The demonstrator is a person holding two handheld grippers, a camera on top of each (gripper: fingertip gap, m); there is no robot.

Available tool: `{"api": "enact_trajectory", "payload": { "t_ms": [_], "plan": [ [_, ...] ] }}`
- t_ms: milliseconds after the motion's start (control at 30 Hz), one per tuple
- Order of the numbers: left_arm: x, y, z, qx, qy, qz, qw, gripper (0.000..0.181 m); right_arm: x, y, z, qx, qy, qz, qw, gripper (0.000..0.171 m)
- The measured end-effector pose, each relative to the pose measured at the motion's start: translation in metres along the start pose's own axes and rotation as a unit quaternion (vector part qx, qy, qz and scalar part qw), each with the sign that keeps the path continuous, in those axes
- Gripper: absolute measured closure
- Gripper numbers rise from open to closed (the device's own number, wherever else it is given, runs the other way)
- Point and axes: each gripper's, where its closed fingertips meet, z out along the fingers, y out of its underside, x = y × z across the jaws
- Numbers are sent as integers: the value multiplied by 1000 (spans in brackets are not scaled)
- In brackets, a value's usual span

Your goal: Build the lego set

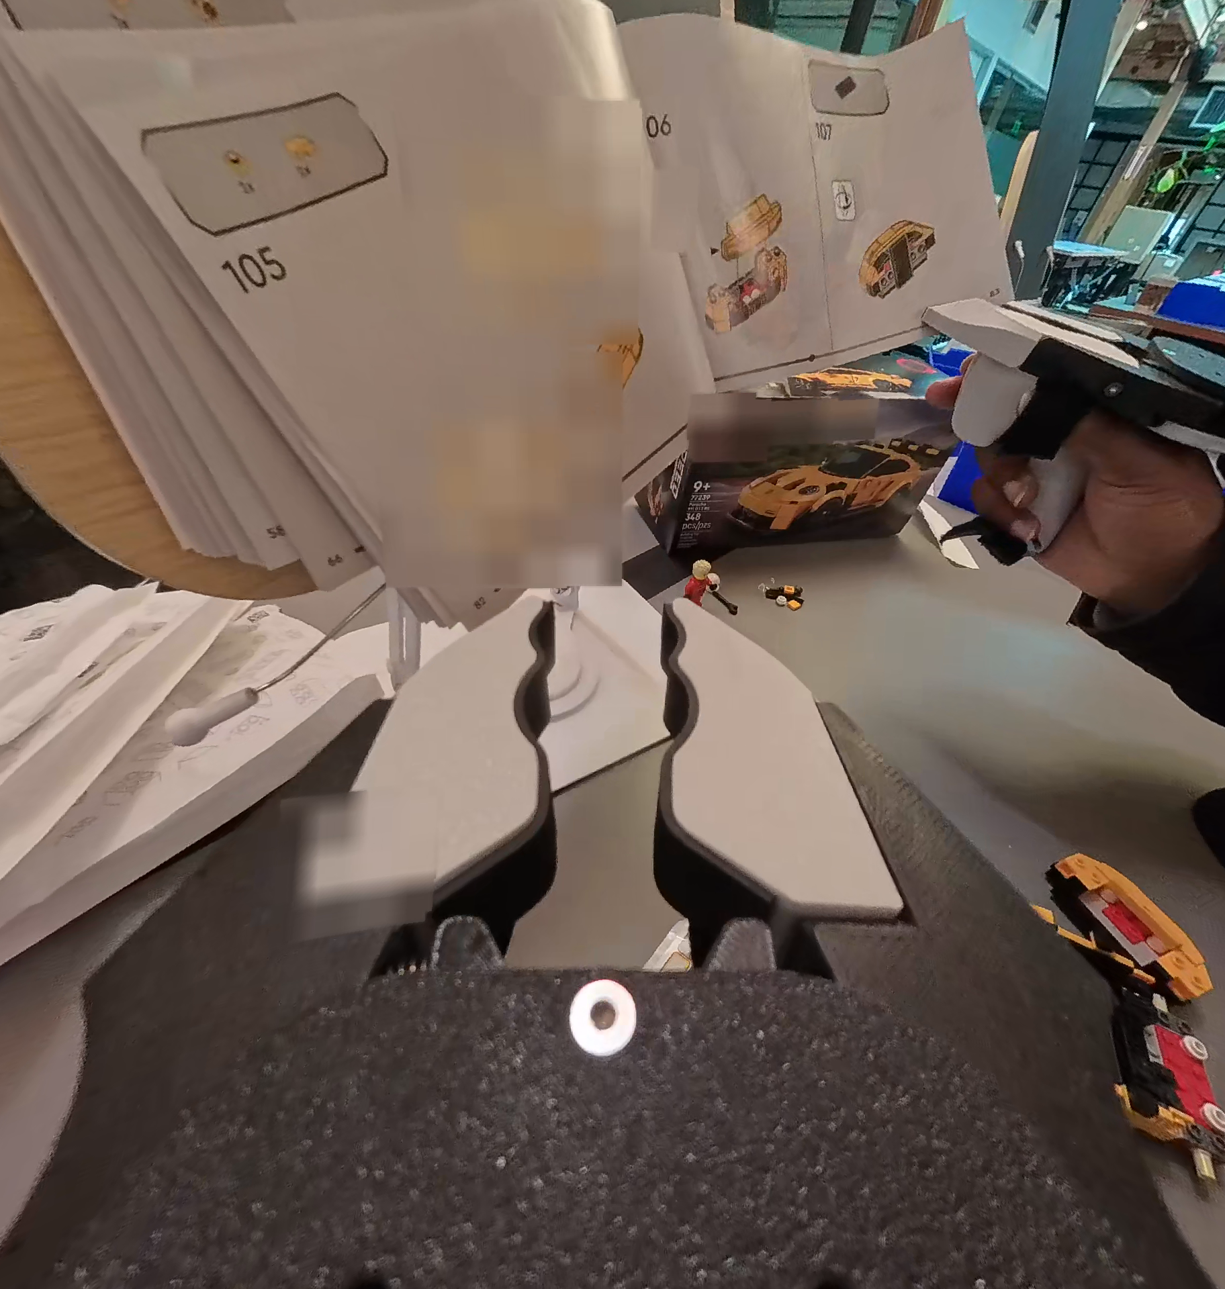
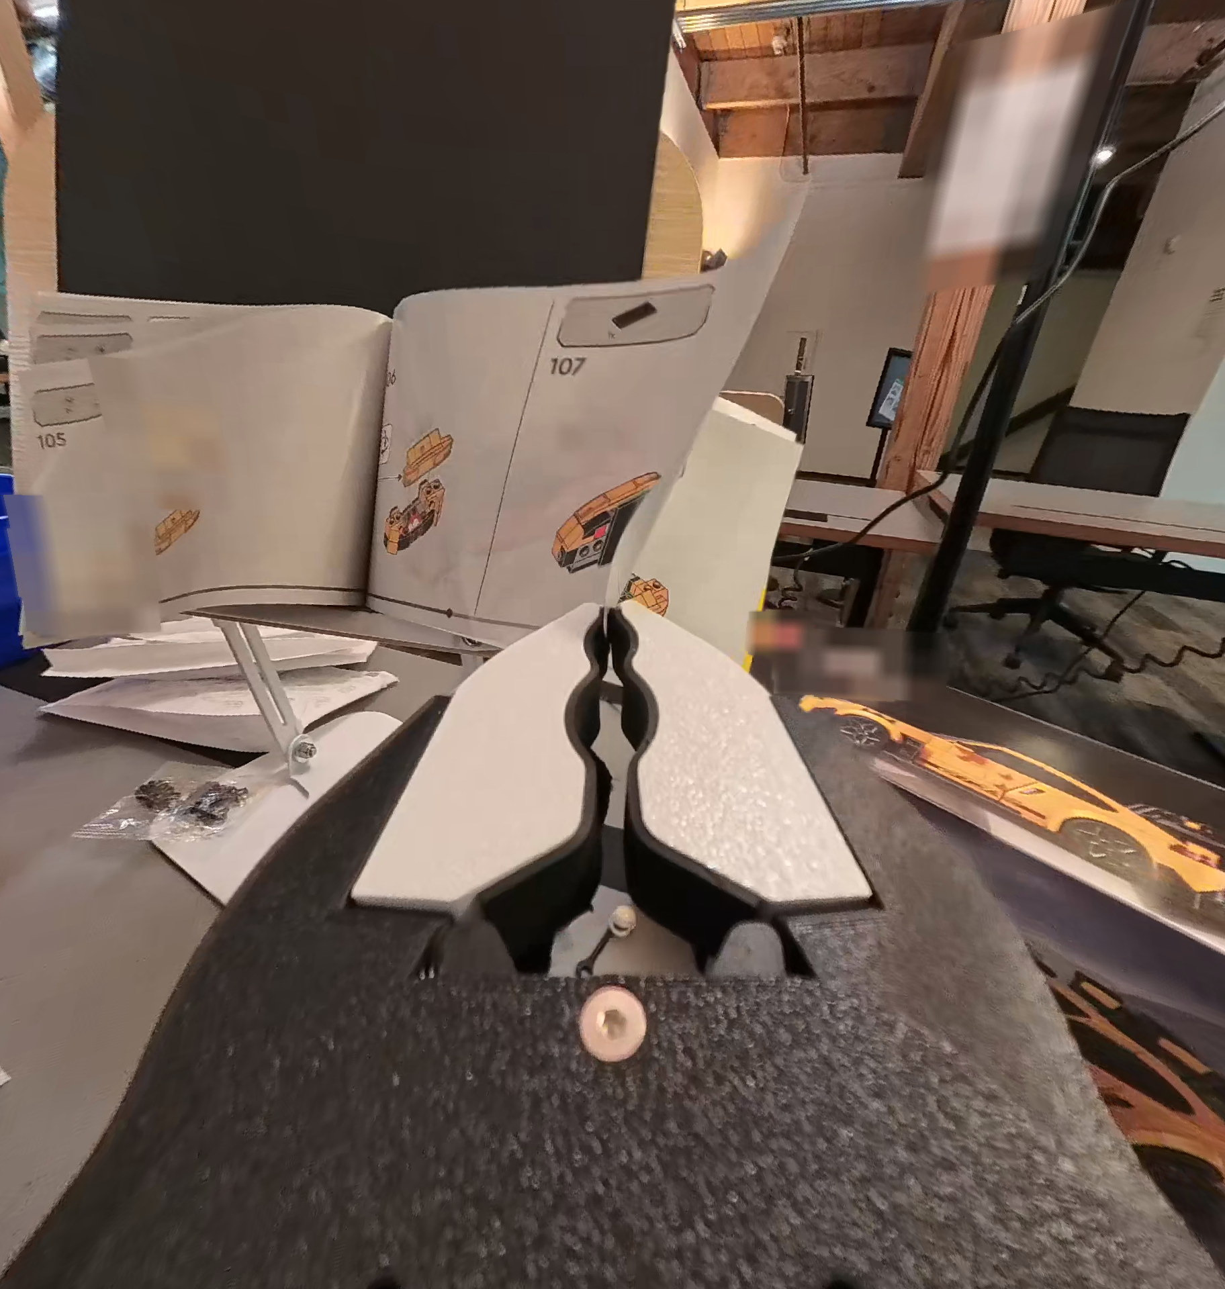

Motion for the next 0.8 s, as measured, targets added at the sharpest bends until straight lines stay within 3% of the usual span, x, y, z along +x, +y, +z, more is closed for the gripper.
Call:
{"api": "enact_trajectory", "payload": {
  "t_ms": [267, 433, 600, 800],
  "plan": [
    [22, -2, 14, -12, 14, 44, 999, 152, 3, 3, 2, -6, -22, 26, 999, 171],
    [39, -21, 35, -17, 14, 108, 994, 152, 10, 14, 13, -26, -40, 55, 997, 171],
    [28, -41, 64, -47, -45, 188, 980, 154, 19, 28, 26, -51, -51, 64, 995, 170],
    [-6, -42, 78, -105, -119, 235, 959, 160, 26, 42, 40, -70, -57, 69, 994, 168]
  ]
}}
